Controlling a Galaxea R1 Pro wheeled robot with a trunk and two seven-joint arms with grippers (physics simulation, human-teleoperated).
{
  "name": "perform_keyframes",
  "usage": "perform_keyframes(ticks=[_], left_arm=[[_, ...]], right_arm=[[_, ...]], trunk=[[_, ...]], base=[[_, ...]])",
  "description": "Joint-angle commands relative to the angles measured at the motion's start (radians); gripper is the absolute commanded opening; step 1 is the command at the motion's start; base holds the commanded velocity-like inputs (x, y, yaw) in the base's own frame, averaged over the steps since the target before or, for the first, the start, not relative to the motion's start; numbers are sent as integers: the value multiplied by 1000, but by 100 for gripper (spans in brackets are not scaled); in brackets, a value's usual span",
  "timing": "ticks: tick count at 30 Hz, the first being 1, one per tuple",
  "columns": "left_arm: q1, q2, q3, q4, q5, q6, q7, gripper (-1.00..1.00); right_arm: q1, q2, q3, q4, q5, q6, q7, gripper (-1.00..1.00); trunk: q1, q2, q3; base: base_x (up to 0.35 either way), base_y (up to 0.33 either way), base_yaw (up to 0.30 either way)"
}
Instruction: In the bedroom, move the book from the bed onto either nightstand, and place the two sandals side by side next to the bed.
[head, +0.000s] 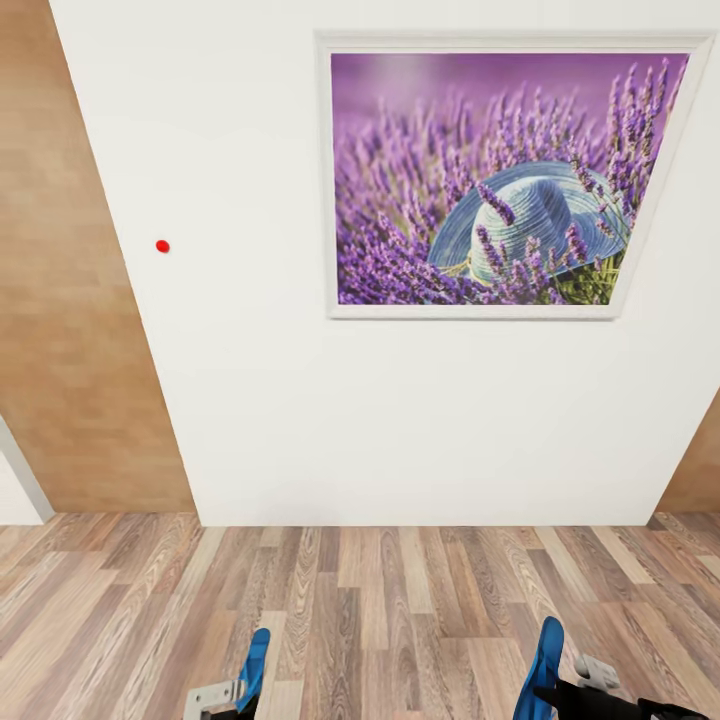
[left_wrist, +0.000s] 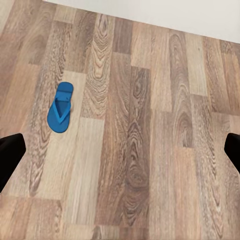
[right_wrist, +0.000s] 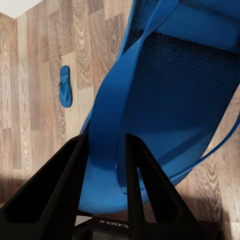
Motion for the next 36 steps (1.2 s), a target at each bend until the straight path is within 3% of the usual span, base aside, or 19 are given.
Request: perform_keyframes(ticks=[1, 24, 36], left_arm=[[0, 1, -2, -2, 10, 5, -1, 100], [0, 1, -2, -2, 10, 5, 0, 100], [0, 1, -2, -2, 9, 5, 0, 100]], right_arm=[[-1, 0, 5, 3, -12, 9, 7, -100], [-1, 0, 5, 2, -12, 9, 7, -100], [-1, 0, 5, 3, -12, 9, 9, -100]], trunk=[[0, -1, -1], [0, -1, -1], [0, -1, -1]], base=[[7, 27, 0], [287, 2, 0], [42, 0, 0]])
